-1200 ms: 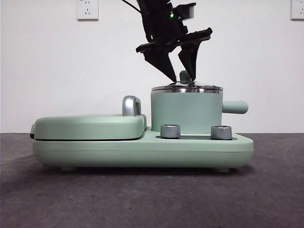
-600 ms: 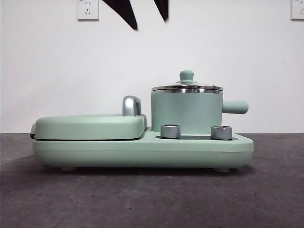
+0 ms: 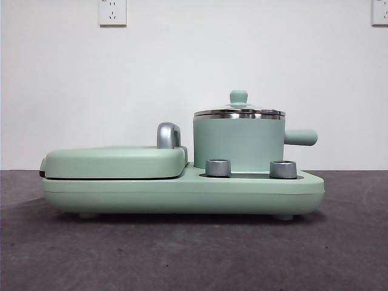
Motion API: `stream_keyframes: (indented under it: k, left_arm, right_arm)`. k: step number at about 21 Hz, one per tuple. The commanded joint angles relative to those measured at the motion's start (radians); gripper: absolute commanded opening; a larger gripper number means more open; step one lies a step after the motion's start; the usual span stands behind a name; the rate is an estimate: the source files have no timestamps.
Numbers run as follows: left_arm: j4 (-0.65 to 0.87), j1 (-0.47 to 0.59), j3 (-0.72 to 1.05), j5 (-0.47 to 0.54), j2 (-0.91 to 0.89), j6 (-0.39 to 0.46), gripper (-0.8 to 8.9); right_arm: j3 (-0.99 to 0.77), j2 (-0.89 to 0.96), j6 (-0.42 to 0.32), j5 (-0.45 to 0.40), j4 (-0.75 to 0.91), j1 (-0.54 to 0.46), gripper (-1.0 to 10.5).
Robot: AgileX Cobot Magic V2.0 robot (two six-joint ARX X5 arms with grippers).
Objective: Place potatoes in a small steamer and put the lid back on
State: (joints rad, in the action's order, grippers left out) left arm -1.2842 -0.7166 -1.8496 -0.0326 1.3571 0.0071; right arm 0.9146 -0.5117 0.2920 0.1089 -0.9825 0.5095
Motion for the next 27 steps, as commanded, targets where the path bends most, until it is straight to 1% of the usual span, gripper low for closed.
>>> stream_keyframes:
  k: [1,5,7,12,13,14,15,16,17,18,19,20,27]
  left_arm:
    - [0.063,-0.010,0.164,-0.005,-0.129,-0.027,4.05]
    - [0.207,-0.010,0.407,-0.005,-0.343,-0.042,4.04]
    - [0.278,-0.010,0.510,-0.005,-0.435,-0.062,4.04]
    - [0.401,-0.010,0.715,-0.005,-0.618,-0.107,3.92]
    - [0.416,-0.010,0.748,-0.005,-0.647,-0.116,3.72]
    - [0.421,-0.010,0.778,-0.005,-0.671,-0.128,3.33]
    - [0.421,-0.010,0.797,-0.005,-0.687,-0.132,2.67]
    - [0.417,-0.010,0.816,-0.005,-0.702,-0.132,1.33]
    - [0.412,-0.010,0.831,-0.004,-0.714,-0.133,-0.20]
    - [0.410,-0.010,0.841,-0.001,-0.721,-0.138,0.25]
    - [0.409,-0.010,0.847,0.000,-0.727,-0.146,0.08]
    - [0.406,-0.010,0.848,0.000,-0.727,-0.153,0.08]
    - [0.402,-0.010,0.848,0.000,-0.727,-0.155,0.08]
  right_arm:
    - [0.007,-0.002,-0.021,0.043,0.011,0.006,4.4]
    - [0.007,-0.002,-0.047,0.103,0.018,0.006,4.4]
    - [0.007,-0.002,-0.051,0.113,0.029,0.006,4.4]
    - [0.007,-0.002,-0.069,0.169,0.096,0.006,4.4]
    - [0.007,-0.002,-0.069,0.180,0.112,0.006,4.4]
    - [0.007,-0.002,-0.069,0.185,0.125,0.006,4.4]
    - [0.007,-0.002,-0.069,0.190,0.138,0.006,4.3]
    - [0.007,-0.002,-0.069,0.201,0.145,0.006,3.2]
    - [0.007,-0.002,-0.072,0.221,0.145,0.006,0.9]
    - [0.007,-0.002,-0.084,0.237,0.145,0.006,-0.2]
    - [0.007,-0.002,-0.084,0.235,0.145,0.006,0.3]
    - [0.007,-0.002,-0.084,0.230,0.145,0.006,0.1]
    - [0.007,-0.002,-0.084,0.230,0.145,0.006,0.1]
